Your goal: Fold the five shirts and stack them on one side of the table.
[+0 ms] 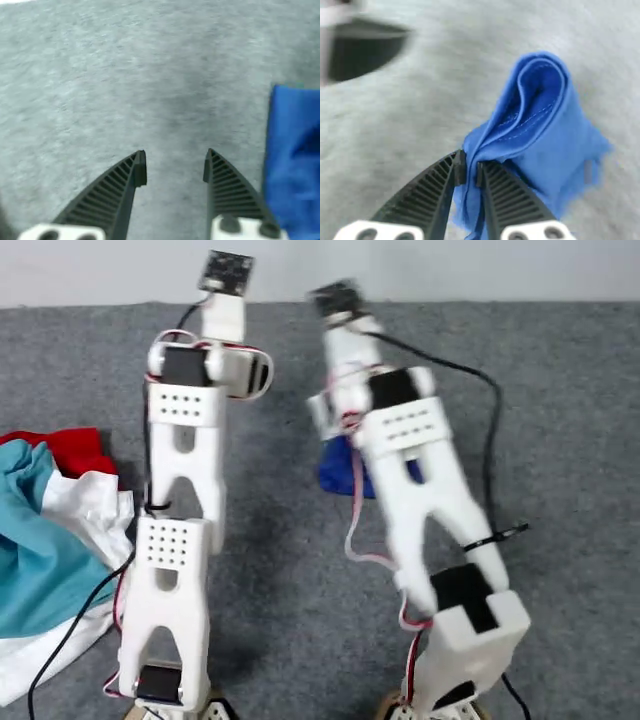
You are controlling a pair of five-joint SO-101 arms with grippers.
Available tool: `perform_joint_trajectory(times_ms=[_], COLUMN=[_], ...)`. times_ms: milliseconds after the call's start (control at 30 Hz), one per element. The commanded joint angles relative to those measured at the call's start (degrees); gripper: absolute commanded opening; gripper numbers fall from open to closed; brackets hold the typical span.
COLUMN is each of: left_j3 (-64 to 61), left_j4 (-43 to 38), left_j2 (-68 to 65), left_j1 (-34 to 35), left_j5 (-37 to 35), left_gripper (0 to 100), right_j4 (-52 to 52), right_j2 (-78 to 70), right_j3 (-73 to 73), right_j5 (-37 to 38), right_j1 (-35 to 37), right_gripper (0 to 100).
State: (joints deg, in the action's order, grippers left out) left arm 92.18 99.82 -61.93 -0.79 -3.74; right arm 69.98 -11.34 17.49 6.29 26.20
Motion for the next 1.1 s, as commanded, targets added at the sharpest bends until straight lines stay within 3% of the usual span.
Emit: perform_joint_trajectory(times_ms=[0, 333, 567, 800, 900, 1067], left_j3=[3.56, 3.56, 3.56, 3.47, 3.38, 2.86], left_j4=[0.79, 0.79, 0.79, 0.79, 0.88, 0.88], left_j2=[2.9, 2.9, 2.9, 2.73, 2.81, 2.37], left_j1=[4.84, 12.75, 13.1, 13.1, 13.1, 12.57], left_j5=[0.26, 0.26, 0.26, 0.26, 0.26, 0.26], left_gripper=[18, 18, 18, 18, 18, 18], right_j4=[-0.66, -18.24, -24.4, -8.92, 5.14, 23.08], right_j2=[3.82, -0.22, -15.08, -19.65, -19.38, -19.47], right_j3=[2.55, 2.37, 5.63, 22.24, 32.62, 45.19], right_j5=[1.14, 0.7, 0.7, 0.97, 0.79, 1.05], right_j1=[6.99, 12.7, 15.52, 19.65, 14.99, 1.19], right_gripper=[0.9, 1.4, 23.4, 24.0, 24.0, 23.9])
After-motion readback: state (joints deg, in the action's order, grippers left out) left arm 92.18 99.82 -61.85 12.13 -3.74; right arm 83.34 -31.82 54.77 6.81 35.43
